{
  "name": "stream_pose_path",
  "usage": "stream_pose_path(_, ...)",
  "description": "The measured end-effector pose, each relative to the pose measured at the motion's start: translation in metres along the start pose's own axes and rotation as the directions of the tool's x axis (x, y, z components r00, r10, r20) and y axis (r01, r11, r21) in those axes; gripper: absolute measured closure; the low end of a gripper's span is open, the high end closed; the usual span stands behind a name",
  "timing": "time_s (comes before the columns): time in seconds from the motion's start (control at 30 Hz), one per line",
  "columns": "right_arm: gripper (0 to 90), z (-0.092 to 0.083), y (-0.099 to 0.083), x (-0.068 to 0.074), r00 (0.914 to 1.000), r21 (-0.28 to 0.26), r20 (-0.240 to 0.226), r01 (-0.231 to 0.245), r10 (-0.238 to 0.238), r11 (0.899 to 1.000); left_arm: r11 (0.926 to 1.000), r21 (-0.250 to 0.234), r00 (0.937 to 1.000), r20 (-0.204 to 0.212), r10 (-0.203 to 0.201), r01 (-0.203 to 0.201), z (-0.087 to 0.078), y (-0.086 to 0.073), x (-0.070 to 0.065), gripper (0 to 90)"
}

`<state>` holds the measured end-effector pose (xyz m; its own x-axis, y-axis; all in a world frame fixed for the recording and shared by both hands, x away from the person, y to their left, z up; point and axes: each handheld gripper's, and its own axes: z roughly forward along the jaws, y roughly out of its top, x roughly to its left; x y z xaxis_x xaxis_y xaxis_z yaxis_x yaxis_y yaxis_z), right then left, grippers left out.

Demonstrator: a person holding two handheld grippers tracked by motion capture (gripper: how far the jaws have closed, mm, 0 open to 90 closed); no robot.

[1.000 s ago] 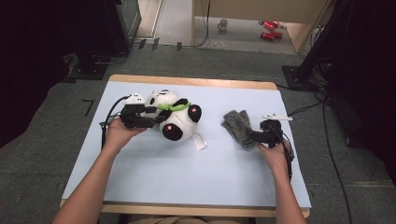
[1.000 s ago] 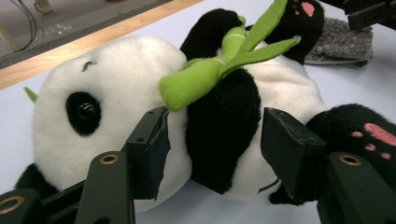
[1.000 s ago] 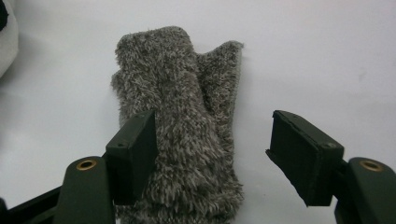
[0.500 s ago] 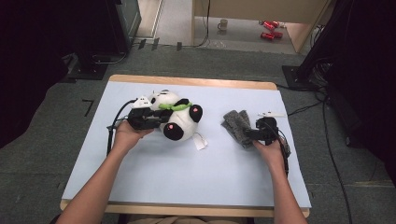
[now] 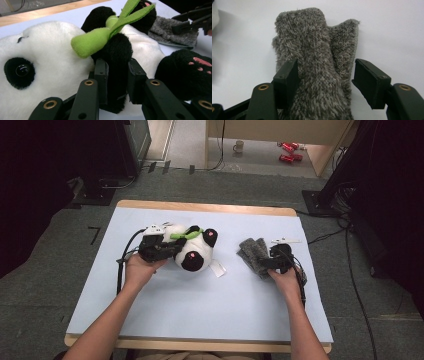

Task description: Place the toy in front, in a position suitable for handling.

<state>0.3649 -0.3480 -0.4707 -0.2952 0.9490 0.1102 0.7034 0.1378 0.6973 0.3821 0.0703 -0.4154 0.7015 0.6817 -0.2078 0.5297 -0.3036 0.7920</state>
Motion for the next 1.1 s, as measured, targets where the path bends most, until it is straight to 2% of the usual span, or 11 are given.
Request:
stream_pose_path(0.03, 36.3, 0.000, 0.000, 0.000, 1.0000, -0.001, 0.002, -0.001, 0.001, 1.000, 0.9997, 0.002, 0.9997, 0.008, -0.024, 0.024, -0.002, 0.001, -0.004, 74.1)
stream_pose_path(0.1, 36.0, -0.001, 0.001, -0.001, 1.0000, -0.003, 0.004, -0.007, 0.007, 1.000, 0.9993, 0.002, 0.9993, 0.012, -0.036, 0.036, -0.005, 0.001, -0.010, 74.2)
stream_pose_path(0.23, 36.0, -0.004, 0.002, -0.002, 0.9999, -0.015, 0.009, -0.011, 0.011, 1.000, 0.9997, 0.016, 0.9998, -0.007, -0.018, 0.018, -0.007, 0.001, -0.028, 74.6)
stream_pose_path(0.47, 36.1, -0.004, 0.005, -0.001, 0.9999, -0.026, 0.005, -0.009, 0.009, 1.000, 0.9978, 0.011, 0.9978, -0.004, -0.066, 0.066, -0.009, -0.009, -0.049, 74.6)
stream_pose_path(0.6, 36.1, -0.001, 0.007, 0.001, 1.0000, -0.020, 0.000, -0.003, 0.003, 1.000, 0.9960, 0.004, 0.9959, 0.017, -0.089, 0.089, -0.012, -0.013, -0.065, 74.3)
stream_pose_path(0.7, 36.1, 0.002, 0.008, 0.002, 1.0000, -0.013, -0.002, 0.001, -0.001, 1.000, 0.9971, 0.010, 0.9964, 0.038, -0.076, 0.075, -0.010, -0.016, -0.074, 73.5)
stream_pose_path(0.77, 36.1, 0.004, 0.009, 0.003, 1.0000, -0.005, -0.007, 0.003, -0.003, 1.000, 0.9987, 0.028, 0.9977, 0.051, -0.044, 0.043, -0.005, -0.020, -0.075, 71.7)
stream_pose_path(0.8, 36.1, 0.006, 0.009, 0.004, 0.9999, 0.002, -0.011, 0.004, -0.004, 1.000, 0.9995, 0.005, 0.9983, 0.050, -0.031, 0.030, -0.005, -0.023, -0.075, 70.6)
stream_pose_path(0.9, 35.9, 0.012, 0.008, 0.006, 0.9998, 0.030, -0.014, 0.013, -0.013, 0.999, 0.9996, -0.002, 0.9960, 0.085, -0.027, 0.027, -0.006, -0.024, -0.070, 66.7)
stream_pose_path(1.0, 35.8, 0.018, 0.007, 0.006, 0.9997, 0.061, -0.008, 0.026, -0.025, 0.998, 0.9997, -0.001, 0.9886, 0.148, -0.025, 0.026, -0.006, -0.024, -0.066, 56.6)
stream_pose_path(1.1, 37.1, 0.020, 0.006, 0.004, 0.9997, 0.074, -0.023, 0.005, -0.003, 0.997, 0.9998, 0.005, 0.9797, 0.199, -0.020, 0.020, -0.008, -0.022, -0.062, 47.9)
